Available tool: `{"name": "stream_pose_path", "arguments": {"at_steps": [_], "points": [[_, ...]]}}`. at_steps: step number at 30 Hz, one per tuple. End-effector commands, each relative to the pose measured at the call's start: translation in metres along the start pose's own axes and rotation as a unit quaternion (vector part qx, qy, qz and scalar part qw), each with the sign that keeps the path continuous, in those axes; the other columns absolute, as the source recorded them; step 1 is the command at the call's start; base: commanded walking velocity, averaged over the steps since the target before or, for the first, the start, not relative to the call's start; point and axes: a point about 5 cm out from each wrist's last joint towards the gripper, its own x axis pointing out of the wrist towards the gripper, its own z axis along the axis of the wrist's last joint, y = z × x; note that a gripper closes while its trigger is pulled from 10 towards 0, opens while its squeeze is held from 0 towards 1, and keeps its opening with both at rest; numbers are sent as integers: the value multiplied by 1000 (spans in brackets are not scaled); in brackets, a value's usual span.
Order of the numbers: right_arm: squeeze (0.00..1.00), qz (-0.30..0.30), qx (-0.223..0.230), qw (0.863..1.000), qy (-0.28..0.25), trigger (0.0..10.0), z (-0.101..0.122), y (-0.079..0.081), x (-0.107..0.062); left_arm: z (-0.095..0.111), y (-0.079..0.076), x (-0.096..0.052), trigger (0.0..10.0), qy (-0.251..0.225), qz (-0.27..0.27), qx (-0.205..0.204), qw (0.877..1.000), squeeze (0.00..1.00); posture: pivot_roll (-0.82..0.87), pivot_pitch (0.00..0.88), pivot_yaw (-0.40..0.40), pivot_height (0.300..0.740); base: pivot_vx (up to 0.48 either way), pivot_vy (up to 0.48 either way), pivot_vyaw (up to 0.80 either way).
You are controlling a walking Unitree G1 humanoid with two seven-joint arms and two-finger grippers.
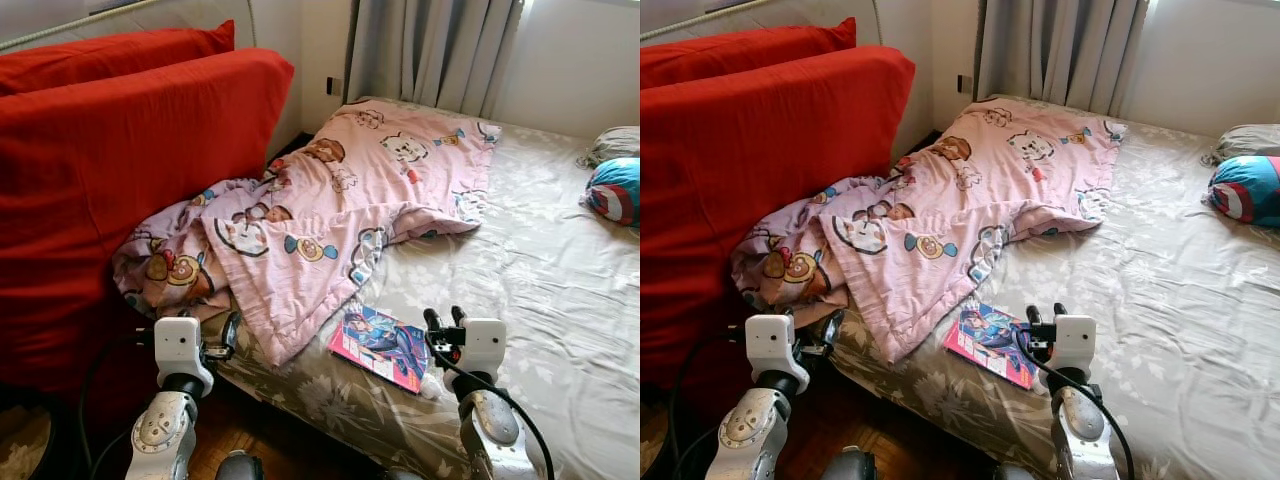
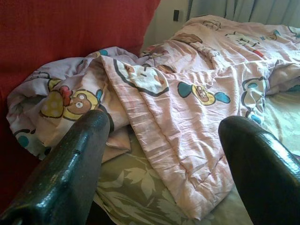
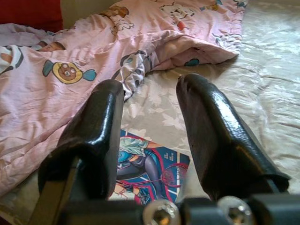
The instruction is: Clean up the room
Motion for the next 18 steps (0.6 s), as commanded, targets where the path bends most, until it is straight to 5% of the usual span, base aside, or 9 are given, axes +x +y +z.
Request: {"name": "stream_pose_path", "arguments": {"at_steps": [1,18], "points": [[0,3,-5,1000,1,10000,3,1,2,5,-1,2,10000,-7,-2,-3,1000,0,1,29,-36,649,0,0,0],[0,7,-5,1000,-3,10000,2,2,0,5,-1,0,10000,-7,-4,0,1000,0,2,23,-38,624,0,0,0]]}}
